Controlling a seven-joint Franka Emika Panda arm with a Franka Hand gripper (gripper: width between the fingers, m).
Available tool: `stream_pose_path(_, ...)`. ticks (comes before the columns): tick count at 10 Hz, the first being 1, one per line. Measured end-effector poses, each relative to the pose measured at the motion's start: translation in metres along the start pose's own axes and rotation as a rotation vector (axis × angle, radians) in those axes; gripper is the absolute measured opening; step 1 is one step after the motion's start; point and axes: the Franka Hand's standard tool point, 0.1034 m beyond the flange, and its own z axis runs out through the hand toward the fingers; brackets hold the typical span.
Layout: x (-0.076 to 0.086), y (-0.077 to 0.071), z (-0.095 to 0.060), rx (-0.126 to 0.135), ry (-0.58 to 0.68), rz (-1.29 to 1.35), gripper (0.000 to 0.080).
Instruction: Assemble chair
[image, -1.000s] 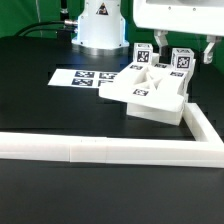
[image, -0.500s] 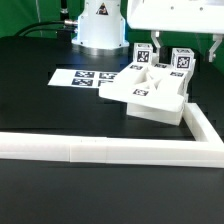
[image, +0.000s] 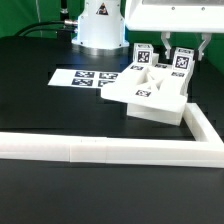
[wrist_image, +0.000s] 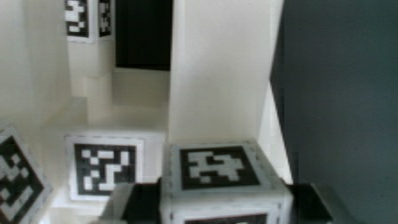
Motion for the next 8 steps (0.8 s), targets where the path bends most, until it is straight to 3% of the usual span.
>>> stream_pose_path(3,-0.0001,-0.0002,0.0000,0.003,-0.001,0.048,0.0284)
stream_pose_path(8,0.0000,-0.0013,-0.0001,0.013,-0.003,0.365,0.0284)
